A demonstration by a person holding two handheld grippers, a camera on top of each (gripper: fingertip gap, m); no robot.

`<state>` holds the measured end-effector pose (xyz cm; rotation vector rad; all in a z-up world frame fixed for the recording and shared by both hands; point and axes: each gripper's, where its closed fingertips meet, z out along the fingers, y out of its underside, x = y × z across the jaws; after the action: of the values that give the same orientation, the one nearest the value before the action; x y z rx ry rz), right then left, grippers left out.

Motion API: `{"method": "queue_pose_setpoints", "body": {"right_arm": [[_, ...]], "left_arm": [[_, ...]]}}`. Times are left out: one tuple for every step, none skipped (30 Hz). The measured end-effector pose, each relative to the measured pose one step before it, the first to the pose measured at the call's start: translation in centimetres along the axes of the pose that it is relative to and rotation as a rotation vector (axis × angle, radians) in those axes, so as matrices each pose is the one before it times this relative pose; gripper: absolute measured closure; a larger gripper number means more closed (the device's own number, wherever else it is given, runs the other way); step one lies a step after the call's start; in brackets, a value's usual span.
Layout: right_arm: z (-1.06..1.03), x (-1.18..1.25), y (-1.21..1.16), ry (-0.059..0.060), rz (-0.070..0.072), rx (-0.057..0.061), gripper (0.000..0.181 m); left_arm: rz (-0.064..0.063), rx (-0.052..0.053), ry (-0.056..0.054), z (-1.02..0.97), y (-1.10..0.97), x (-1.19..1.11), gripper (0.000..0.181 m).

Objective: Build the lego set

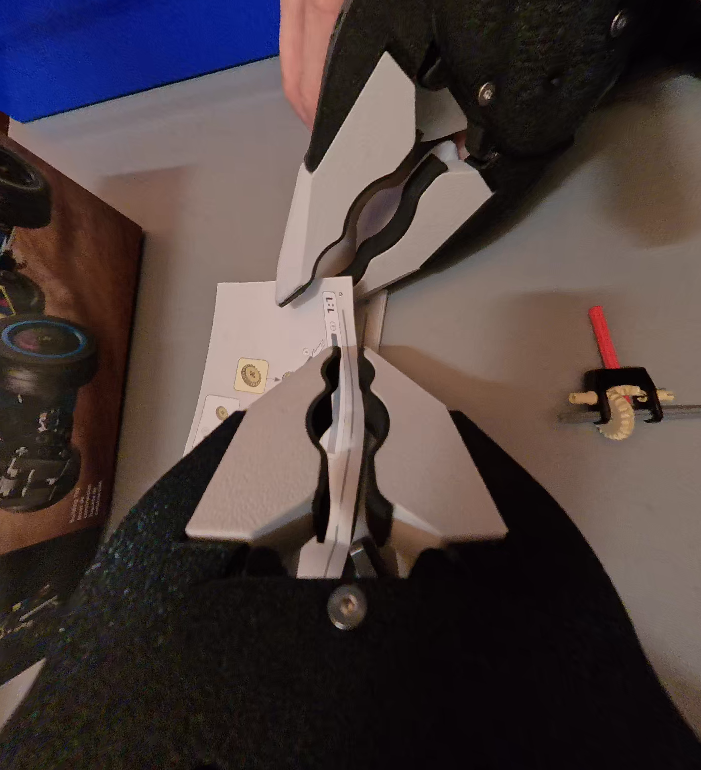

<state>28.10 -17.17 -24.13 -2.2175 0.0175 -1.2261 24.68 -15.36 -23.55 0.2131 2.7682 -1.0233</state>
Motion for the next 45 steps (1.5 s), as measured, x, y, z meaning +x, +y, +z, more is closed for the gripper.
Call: {"method": "queue_pose_setpoints", "body": {"right_arm": [[0.022, -0.037, 0.000, -0.0010, -0.0013, -0.0007, 0.170], [0.005, -0.011, -0.003, 0.0004, -0.0039, -0.0008, 0.171], [0.005, -0.008, -0.003, 0.0005, -0.0041, -0.0009, 0.171], [0.012, -0.006, 0.003, 0.0004, -0.0010, -0.0001, 0.171], [0.001, 0.004, -0.003, 0.0004, 0.0003, 0.0002, 0.171], [-0.010, -0.011, -0.005, 0.0000, -0.0008, 0.0009, 0.171], [0.004, -0.002, 0.004, 0.0000, -0.0004, 0.0007, 0.171], [0.005, 0.019, 0.008, 0.0012, 0.0006, -0.0004, 0.171], [0.008, 0.013, 0.027, 0.0014, -0.0005, -0.0010, 0.171], [0.008, -0.003, 0.017, -0.0004, -0.0010, -0.0012, 0.172], [0.007, 0.003, -0.001, 0.0006, -0.0003, 0.0005, 0.172], [0.003, 0.016, 0.006, 0.0013, -0.0009, -0.0001, 0.172], [0.004, 0.003, 0.011, -0.0001, -0.0002, -0.0012, 0.172], [0.001, 0.011, 0.003, 0.0005, 0.0014, -0.0003, 0.172], [0.011, 0.018, 0.001, 0.0003, 0.0011, 0.0006, 0.172], [0.006, 0.009, 0.010, -0.0002, 0.0014, -0.0001, 0.172], [-0.009, 0.022, 0.009, 0.0005, 0.0018, 0.0000, 0.172], [-0.009, 0.020, -0.010, 0.0006, 0.0014, 0.0012, 0.171], [-0.017, -0.005, -0.012, -0.0006, 0.0018, 0.0011, 0.171], [-0.023, 0.002, 0.006, 0.0007, 0.0003, 0.0003, 0.171], [-0.014, 0.023, 0.009, 0.0014, -0.0008, -0.0002, 0.171], [-0.009, -0.001, -0.014, -0.0002, 0.0005, 0.0010, 0.171], [0.005, -0.020, 0.007, -0.0013, 0.0015, 0.0003, 0.171], [0.009, 0.037, 0.005, 0.0013, 0.0000, -0.0003, 0.171], [0.012, 0.021, 0.026, 0.0006, -0.0013, -0.0011, 0.171], [0.012, 0.003, 0.011, -0.0008, 0.0001, 0.0002, 0.171], [0.016, 0.022, 0.004, 0.0010, 0.0006, 0.0001, 0.171], [0.010, 0.004, 0.001, 0.0000, -0.0003, -0.0004, 0.171], [0.005, 0.007, -0.005, -0.0003, 0.0004, 0.0002, 0.171], [0.009, 0.008, -0.026, -0.0005, 0.0008, 0.0013, 0.171], [0.007, 0.008, 0.017, 0.0010, 0.0005, -0.0007, 0.171], [0.009, 0.031, 0.038, 0.0018, 0.0013, -0.0027, 0.171], [0.003, 0.025, 0.034, 0.0010, 0.0024, -0.0016, 0.171], [0.003, 0.067, 0.049, 0.0029, 0.0063, -0.0027, 0.171], [0.008, 0.130, 0.118, 0.0041, 0.0123, -0.0068, 0.170], [-0.031, 0.206, 0.177, 0.0030, 0.0246, -0.0093, 0.169], [-0.079, 0.191, 0.141, -0.0076, 0.0416, -0.0051, 0.166], [-0.134, 0.221, 0.093, -0.0127, 0.0527, -0.0019, 0.161], [-0.171, 0.411, 0.106, -0.0058, 0.0656, -0.0027, 0.158], [-0.188, 0.123, 0.040, -0.0286, 0.0804, -0.0021, 0.154], [-0.216, -0.250, -0.048, -0.0546, 0.0910, -0.0050, 0.148], [-0.275, -0.337, -0.194, -0.0550, 0.0931, -0.0030, 0.145], [-0.303, -0.343, -0.276, -0.0507, 0.0982, -0.0013, 0.147], [-0.265, -0.232, -0.353, -0.0390, 0.0984, 0.0005, 0.151], [-0.163, 0.123, -0.468, -0.0101, 0.1042, 0.0093, 0.159]], "left_arm": [[-0.0061, 0.0004, -0.0014, -0.019, 0.081, -0.106, 0.176], [-0.0054, 0.0003, -0.0125, -0.016, 0.059, -0.261, 0.181], [-0.0014, -0.0039, -0.0133, -0.002, 0.096, -0.246, 0.181], [0.0022, -0.0022, -0.0009, 0.001, 0.045, -0.033, 0.181], [0.0007, 0.0036, 0.0090, -0.021, -0.053, 0.145, 0.180], [-0.0064, 0.0044, 0.0113, -0.021, -0.076, 0.141, 0.175], [-0.0110, 0.0032, 0.0139, 0.001, -0.041, 0.136, 0.175], [-0.0091, 0.0048, 0.0046, 0.006, -0.054, -0.016, 0.176], [-0.0046, 0.0034, -0.0126, 0.009, -0.012, -0.262, 0.179], [-0.0010, -0.0027, -0.0124, 0.021, 0.080, -0.256, 0.180], [-0.0005, -0.0045, -0.0060, 0.021, 0.099, -0.139, 0.180], [-0.0015, -0.0025, -0.0082, 0.032, 0.041, -0.157, 0.180], [-0.0021, -0.0013, -0.0023, 0.048, 0.015, -0.020, 0.178], [-0.0030, 0.0038, 0.0153, 0.088, -0.092, 0.271, 0.172], [-0.0037, 0.0099, 0.0225, 0.092, -0.212, 0.425, 0.167], [-0.0010, 0.0083, 0.0120, 0.127, -0.204, 0.262, 0.167], [0.0043, 0.0014, -0.0063, 0.105, -0.074, -0.025, 0.172], [0.0066, -0.0041, -0.0181, 0.074, 0.013, -0.234, 0.176], [0.0038, -0.0049, -0.0109, 0.039, 0.041, -0.164, 0.176], [-0.0014, -0.0022, 0.0008, 0.029, 0.005, -0.008, 0.176], [-0.0032, 0.0011, 0.0016, 0.001, -0.019, -0.017, 0.177], [-0.0014, 0.0026, 0.0000, -0.031, -0.010, -0.044, 0.177], [-0.0011, 0.0013, 0.0037, -0.054, 0.008, 0.005, 0.175], [-0.0025, -0.0005, 0.0050, -0.073, 0.029, 0.021, 0.174], [-0.0026, -0.0010, -0.0021, -0.074, 0.038, -0.097, 0.174], [-0.0025, -0.0003, -0.0061, -0.068, 0.029, -0.164, 0.174], [-0.0036, 0.0005, -0.0014, -0.040, 0.012, -0.099, 0.174], [-0.0031, -0.0001, -0.0010, -0.014, -0.008, -0.067, 0.176], [0.0008, -0.0024, -0.0064, 0.025, 0.005, -0.104, 0.178], [0.0043, -0.0053, -0.0048, 0.040, 0.048, -0.049, 0.178], [0.0030, -0.0057, 0.0011, 0.043, 0.059, 0.054, 0.178], [-0.0007, -0.0031, 0.0017, 0.045, 0.035, 0.058, 0.178], [-0.0035, 0.0001, 0.0008, 0.028, 0.008, 0.052, 0.181], [-0.0048, 0.0019, 0.0011, 0.031, 0.001, 0.045, 0.181], [-0.0082, 0.0032, -0.0080, 0.008, 0.010, -0.080, 0.181], [-0.0138, 0.0043, -0.0156, -0.050, 0.004, -0.187, 0.181], [-0.0168, 0.0072, -0.0136, -0.139, -0.017, -0.157, 0.181], [-0.0174, 0.0139, -0.0215, -0.236, -0.064, -0.268, 0.181], [-0.0176, 0.0187, -0.0287, -0.324, -0.084, -0.386, 0.181], [-0.0189, 0.0196, -0.0239, -0.369, -0.078, -0.347, 0.181], [-0.0214, 0.0244, -0.0357, -0.434, -0.165, -0.515, 0.181], [-0.0211, 0.0306, -0.0552, -0.524, -0.254, -0.781, 0.181], [-0.0182, 0.0320, -0.0502, -0.546, -0.277, -0.670, 0.181], [-0.0162, 0.0357, -0.0390, -0.530, -0.329, -0.463, 0.181], [-0.0113, 0.0394, -0.0340, -0.504, -0.355, -0.335, 0.181]]}}
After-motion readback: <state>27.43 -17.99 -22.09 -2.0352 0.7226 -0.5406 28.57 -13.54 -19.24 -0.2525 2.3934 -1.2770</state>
